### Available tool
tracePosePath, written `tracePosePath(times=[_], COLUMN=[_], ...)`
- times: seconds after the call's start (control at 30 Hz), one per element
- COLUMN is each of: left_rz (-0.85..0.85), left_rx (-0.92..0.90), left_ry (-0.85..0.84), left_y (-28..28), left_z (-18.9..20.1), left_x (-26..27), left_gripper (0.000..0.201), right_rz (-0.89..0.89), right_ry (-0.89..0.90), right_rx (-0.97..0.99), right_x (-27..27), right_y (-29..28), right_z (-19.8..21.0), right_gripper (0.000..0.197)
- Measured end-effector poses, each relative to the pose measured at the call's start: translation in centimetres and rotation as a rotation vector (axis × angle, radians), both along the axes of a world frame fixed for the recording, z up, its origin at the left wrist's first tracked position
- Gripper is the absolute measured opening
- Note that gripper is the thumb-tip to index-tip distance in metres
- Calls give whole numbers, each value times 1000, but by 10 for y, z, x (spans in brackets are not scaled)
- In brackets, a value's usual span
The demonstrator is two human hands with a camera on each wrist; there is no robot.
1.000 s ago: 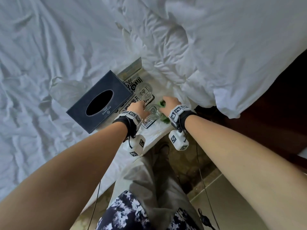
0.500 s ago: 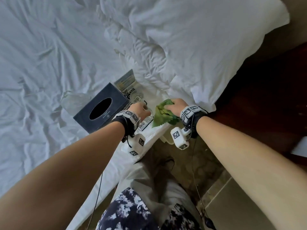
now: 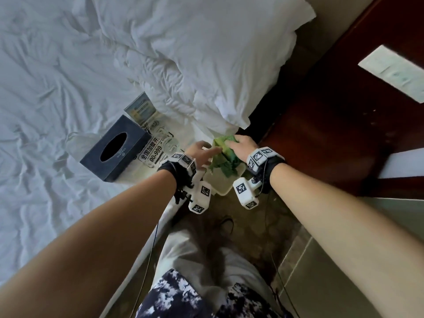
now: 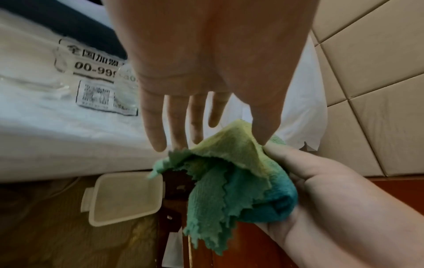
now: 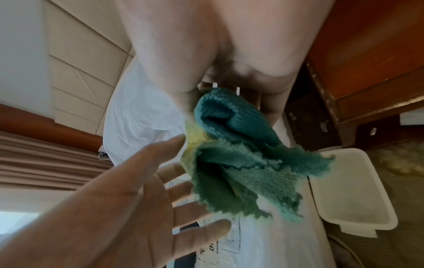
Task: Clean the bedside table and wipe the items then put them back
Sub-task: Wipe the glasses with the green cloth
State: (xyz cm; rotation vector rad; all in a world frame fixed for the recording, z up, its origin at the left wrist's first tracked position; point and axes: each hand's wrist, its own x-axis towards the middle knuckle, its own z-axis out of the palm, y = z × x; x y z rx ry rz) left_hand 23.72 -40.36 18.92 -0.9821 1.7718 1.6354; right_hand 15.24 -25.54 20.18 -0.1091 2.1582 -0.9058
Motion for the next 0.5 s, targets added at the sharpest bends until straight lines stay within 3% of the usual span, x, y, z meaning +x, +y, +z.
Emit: tracePosePath(times=[0.1,0.17,0.37,0.5], left_rz=[5,-4,-98,59], left_rx=[37,-39,-163,99], left_ry=[-33,-36,-170,-302], left_y=[32,50,67,77], left_z=[-5,-10,-57,-80], left_x=[0,-1,-14,-25], left_gripper=[25,7,20,18], right_rz=[-4,8,94,85], right_ry=[44,87,411,499], right_rx=[12,16,48,68], right_x=[11,18,31,39], right_y=[28,44,75,79], right_z=[-5,-10,-47,-87], right_gripper=[37,34,26,23])
